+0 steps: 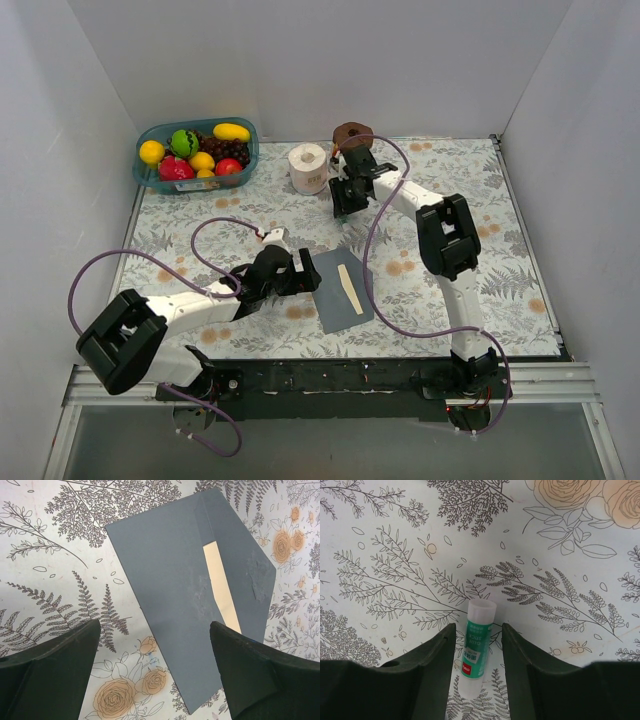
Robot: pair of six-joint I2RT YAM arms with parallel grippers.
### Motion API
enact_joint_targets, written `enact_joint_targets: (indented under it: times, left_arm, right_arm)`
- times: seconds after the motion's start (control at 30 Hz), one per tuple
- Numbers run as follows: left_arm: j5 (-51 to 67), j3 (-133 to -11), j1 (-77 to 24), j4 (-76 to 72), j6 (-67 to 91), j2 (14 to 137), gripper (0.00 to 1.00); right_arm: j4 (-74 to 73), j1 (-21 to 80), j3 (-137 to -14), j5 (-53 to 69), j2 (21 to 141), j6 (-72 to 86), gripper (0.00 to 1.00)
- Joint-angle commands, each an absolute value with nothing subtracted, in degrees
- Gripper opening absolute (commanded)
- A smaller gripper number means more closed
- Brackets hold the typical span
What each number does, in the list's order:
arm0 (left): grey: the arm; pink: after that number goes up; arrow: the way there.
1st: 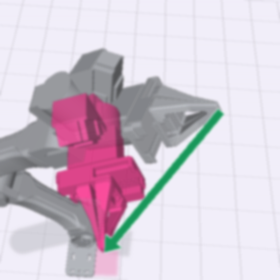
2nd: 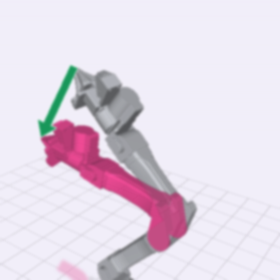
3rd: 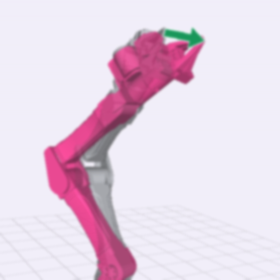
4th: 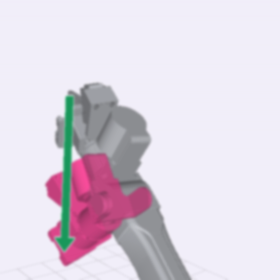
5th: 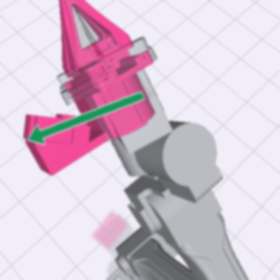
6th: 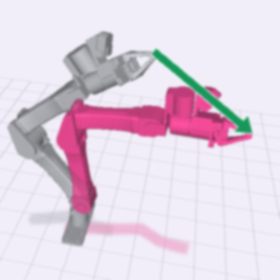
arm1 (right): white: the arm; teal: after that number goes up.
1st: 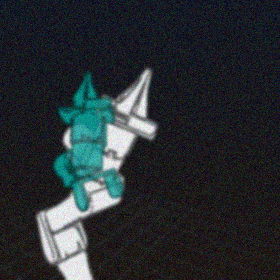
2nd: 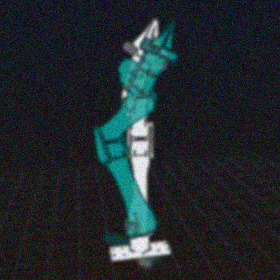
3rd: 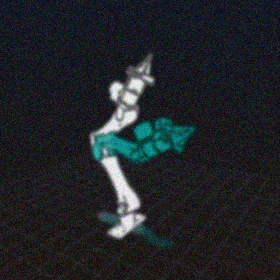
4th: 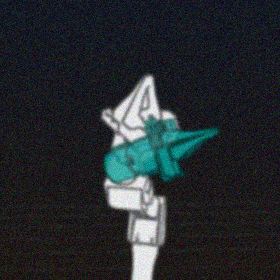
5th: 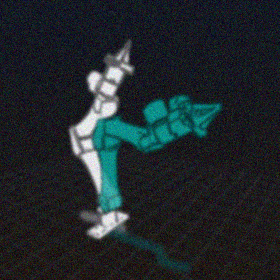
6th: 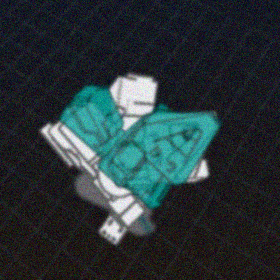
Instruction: Place the letter into the envelope and seal it
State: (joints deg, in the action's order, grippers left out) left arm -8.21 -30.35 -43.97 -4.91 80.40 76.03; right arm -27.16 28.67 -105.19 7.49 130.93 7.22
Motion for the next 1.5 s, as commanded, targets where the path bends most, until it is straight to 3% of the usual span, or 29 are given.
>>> enact_joint_targets:
  times: [0.0, 0.9, 1.27, 1.47]
  left_arm:
    - [-9.23, -29.27, -43.59, -5.10, 80.59, 73.39, 0.91]
    - [-8.88, -28.48, -43.59, -5.19, 80.86, 73.04, 0.91]
    - [-8.35, -28.65, -43.59, -5.80, 80.86, 73.65, 0.91]
    - [-8.00, -28.74, -43.59, -6.15, 80.95, 73.92, 0.91]
  right_arm:
    - [-28.74, 29.97, -107.58, 5.28, 131.57, 5.71, 0.48]
    - [-36.29, 31.64, -113.19, 0.70, 136.58, 2.46, 0.31]
    - [-39.29, 32.70, -113.12, -2.64, 136.67, 0.70, 0.42]
    - [-39.55, 32.96, -112.50, -3.43, 136.67, 0.26, 0.42]
